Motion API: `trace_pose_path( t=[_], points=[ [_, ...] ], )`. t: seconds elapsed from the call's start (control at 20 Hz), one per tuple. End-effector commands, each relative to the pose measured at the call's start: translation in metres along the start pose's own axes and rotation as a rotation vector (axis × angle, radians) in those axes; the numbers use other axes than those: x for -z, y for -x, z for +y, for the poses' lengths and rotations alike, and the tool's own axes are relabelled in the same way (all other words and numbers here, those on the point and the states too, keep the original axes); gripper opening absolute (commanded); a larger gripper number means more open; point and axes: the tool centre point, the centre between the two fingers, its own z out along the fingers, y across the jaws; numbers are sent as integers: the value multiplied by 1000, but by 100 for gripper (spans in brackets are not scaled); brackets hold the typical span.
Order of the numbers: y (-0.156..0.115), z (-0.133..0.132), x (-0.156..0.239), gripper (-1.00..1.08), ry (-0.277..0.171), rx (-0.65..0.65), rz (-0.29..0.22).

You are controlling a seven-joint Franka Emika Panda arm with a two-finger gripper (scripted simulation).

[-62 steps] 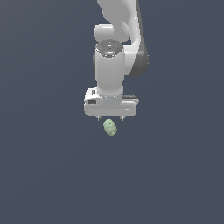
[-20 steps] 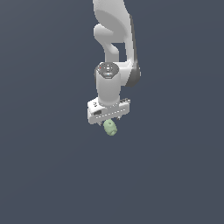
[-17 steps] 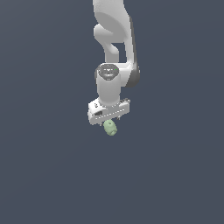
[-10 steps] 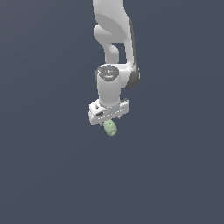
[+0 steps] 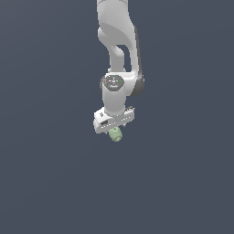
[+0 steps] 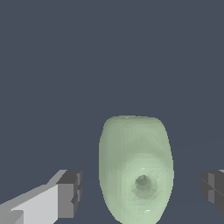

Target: Pick up the object and move it to a goal position.

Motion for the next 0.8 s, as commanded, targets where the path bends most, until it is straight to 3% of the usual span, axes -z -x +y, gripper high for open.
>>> trace_pose_path(
  t=[0.0,0.35,0.4,0.75],
  points=[
    [1,-1,-12,100,0,1,-1],
    [0,0,-26,100,-1,2,-1],
    [0,0,-26,-100,-1,2,-1],
    [0,0,-26,-100,-1,2,-1]
  ],
)
